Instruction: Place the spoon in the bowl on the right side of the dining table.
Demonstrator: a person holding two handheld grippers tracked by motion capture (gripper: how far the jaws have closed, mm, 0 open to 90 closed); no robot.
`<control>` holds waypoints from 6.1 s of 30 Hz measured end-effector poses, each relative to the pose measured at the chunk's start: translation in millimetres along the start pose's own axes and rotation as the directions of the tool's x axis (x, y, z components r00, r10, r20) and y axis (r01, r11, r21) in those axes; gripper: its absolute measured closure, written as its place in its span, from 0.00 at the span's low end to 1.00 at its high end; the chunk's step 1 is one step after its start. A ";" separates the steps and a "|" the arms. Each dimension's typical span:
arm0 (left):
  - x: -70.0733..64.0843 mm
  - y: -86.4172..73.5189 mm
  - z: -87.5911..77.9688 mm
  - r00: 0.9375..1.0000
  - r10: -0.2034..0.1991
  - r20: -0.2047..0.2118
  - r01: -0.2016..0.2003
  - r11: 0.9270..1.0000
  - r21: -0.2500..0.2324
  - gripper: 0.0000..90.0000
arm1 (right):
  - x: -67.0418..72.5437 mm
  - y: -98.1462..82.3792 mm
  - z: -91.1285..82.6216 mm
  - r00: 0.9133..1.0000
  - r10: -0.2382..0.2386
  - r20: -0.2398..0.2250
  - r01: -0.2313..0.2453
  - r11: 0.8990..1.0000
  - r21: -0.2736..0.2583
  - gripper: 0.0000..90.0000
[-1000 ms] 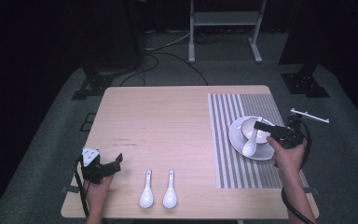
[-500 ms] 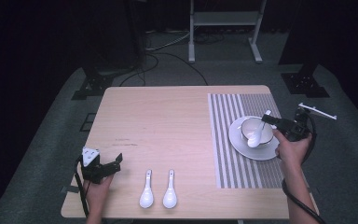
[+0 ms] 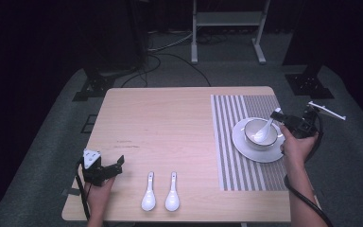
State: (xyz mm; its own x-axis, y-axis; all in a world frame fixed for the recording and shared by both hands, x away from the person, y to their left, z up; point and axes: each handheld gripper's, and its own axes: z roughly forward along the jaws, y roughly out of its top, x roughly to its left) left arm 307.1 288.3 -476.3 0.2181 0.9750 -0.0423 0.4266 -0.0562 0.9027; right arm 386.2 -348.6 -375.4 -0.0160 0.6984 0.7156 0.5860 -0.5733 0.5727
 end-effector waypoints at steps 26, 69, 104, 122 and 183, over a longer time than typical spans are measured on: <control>-0.5 -0.1 0.0 1.000 0.003 -0.001 -0.003 1.000 -0.003 0.02 | -16.4 0.4 8.2 0.994 0.061 0.088 -0.056 0.996 -0.063 0.94; -0.8 -0.1 0.2 1.000 0.005 -0.002 -0.005 1.000 -0.003 0.02 | -56.0 -16.2 6.1 0.993 0.059 0.106 -0.056 0.998 -0.025 0.87; -0.3 0.3 0.4 1.000 0.004 -0.003 -0.004 1.000 0.006 0.02 | -82.3 -29.5 -0.5 0.986 0.157 -0.049 -0.159 0.986 -0.048 0.79; -0.7 0.4 0.7 1.000 0.003 -0.007 -0.003 1.000 0.005 0.02 | -79.8 -40.0 -9.1 0.982 0.140 -0.125 -0.147 0.988 -0.046 0.72; -1.9 0.0 0.2 1.000 0.009 -0.008 -0.009 1.000 0.003 0.02 | -58.9 -95.7 -43.6 0.954 0.063 -0.294 -0.067 0.998 -0.003 0.42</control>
State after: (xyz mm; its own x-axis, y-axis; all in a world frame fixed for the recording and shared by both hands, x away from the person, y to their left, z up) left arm 306.9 286.4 -476.3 0.2149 0.9762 -0.0306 0.4271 -0.0658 0.9018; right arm 295.7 -353.5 -454.9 -0.2168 0.5040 0.8361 0.5831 -0.6200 0.5250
